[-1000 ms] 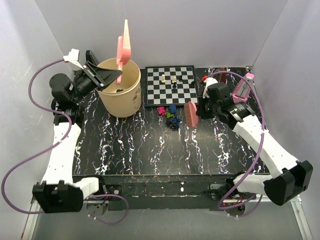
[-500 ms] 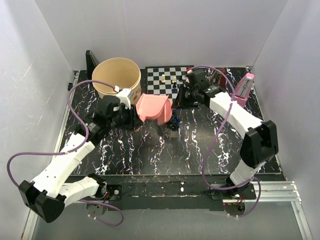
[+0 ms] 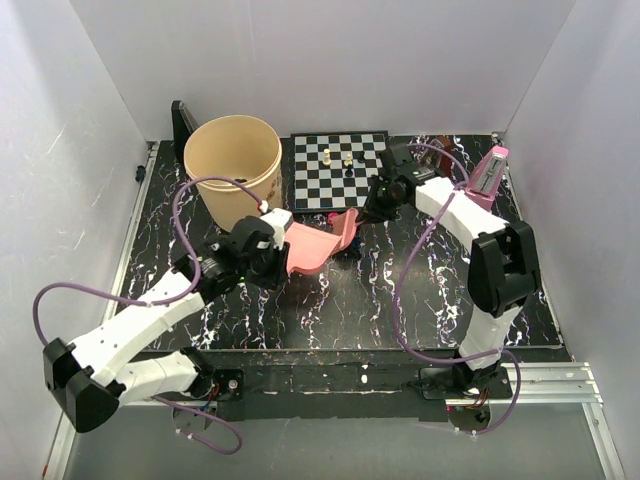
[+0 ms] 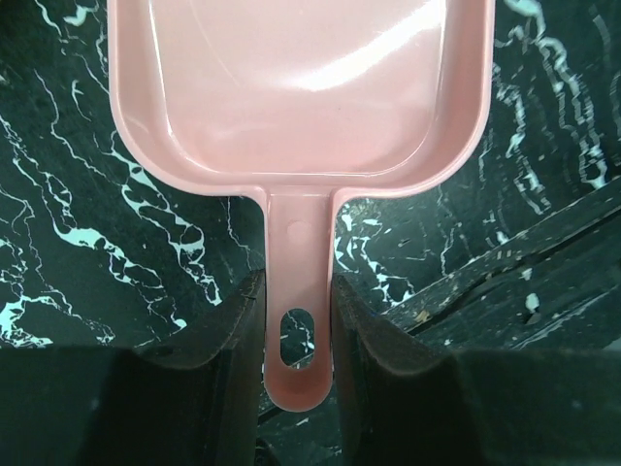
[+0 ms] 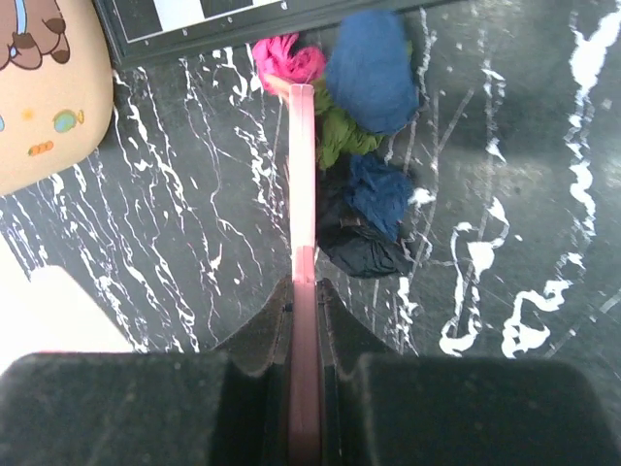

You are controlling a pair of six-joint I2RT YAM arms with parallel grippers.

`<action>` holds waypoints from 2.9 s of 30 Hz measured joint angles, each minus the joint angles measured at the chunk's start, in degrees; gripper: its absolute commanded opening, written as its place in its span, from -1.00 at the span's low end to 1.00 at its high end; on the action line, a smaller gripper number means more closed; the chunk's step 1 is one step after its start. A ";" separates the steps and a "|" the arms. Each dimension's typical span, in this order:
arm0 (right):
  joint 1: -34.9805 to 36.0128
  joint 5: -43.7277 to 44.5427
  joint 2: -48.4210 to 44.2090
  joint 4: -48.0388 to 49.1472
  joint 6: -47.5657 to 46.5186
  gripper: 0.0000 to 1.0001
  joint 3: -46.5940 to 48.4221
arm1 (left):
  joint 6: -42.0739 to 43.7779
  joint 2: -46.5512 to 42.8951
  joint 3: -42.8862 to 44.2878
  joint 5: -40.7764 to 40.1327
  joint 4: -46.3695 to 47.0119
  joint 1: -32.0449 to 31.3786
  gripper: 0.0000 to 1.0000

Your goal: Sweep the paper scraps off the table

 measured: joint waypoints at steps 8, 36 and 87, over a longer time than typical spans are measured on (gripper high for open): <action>-1.68 -6.95 -9.33 -2.89 -9.03 -0.97 -1.84 | 0.42 10.12 0.00 -5.51 -2.56 -6.45 -1.00; 7.02 28.02 3.15 1.86 -77.75 -0.97 6.75 | -2.95 25.40 0.22 -8.72 3.87 -13.79 -1.00; 10.67 22.56 -1.44 -25.49 -49.46 -0.97 8.59 | -2.62 26.97 0.31 -10.05 5.97 -13.86 -1.00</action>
